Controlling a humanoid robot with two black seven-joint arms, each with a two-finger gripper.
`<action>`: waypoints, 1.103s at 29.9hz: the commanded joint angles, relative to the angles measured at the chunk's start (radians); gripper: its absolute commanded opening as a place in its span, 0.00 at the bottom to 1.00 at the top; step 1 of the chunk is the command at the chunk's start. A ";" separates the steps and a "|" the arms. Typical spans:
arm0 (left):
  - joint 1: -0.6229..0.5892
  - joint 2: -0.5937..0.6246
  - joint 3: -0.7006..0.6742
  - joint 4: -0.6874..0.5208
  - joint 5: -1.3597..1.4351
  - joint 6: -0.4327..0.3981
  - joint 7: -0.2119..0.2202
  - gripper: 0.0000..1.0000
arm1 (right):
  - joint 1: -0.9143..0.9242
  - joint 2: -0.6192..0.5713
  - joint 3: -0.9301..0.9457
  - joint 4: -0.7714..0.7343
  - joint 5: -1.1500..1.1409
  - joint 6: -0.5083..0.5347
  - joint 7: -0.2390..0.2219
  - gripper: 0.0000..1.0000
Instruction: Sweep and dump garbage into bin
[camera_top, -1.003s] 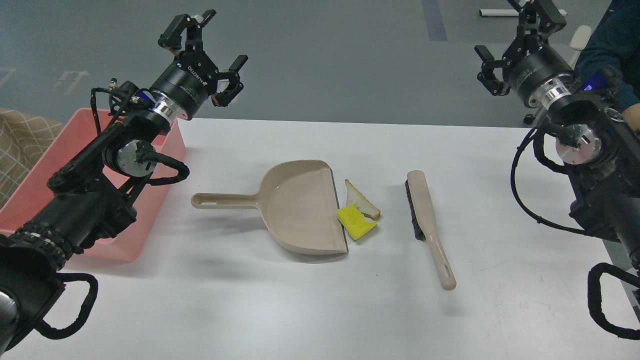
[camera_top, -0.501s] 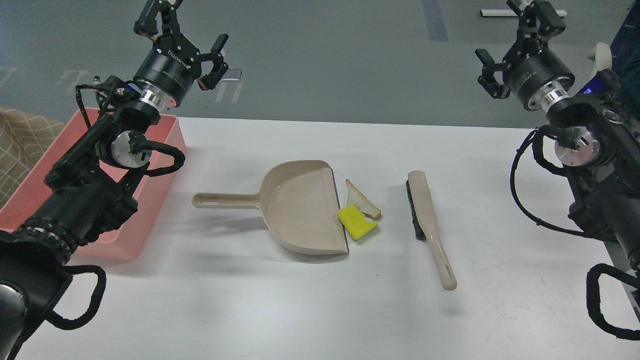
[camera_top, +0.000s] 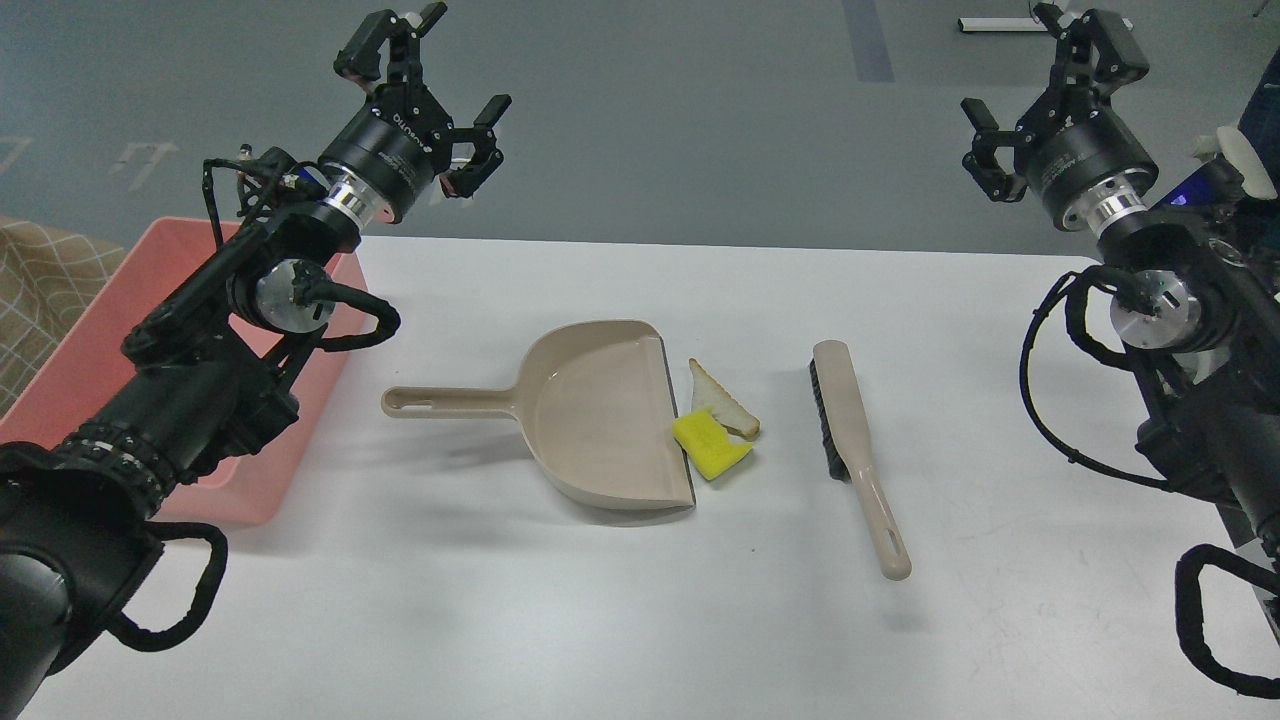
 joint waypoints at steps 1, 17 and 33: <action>0.002 -0.018 0.000 -0.002 0.000 0.000 0.104 0.98 | -0.018 0.000 0.000 0.022 0.005 0.001 0.006 1.00; 0.010 -0.018 0.017 -0.023 0.088 0.036 -0.042 0.98 | -0.104 -0.014 0.009 0.101 0.005 -0.004 0.052 1.00; 0.032 0.068 0.073 -0.152 0.105 0.101 -0.045 0.99 | -0.122 -0.028 0.000 0.107 0.005 -0.002 0.054 1.00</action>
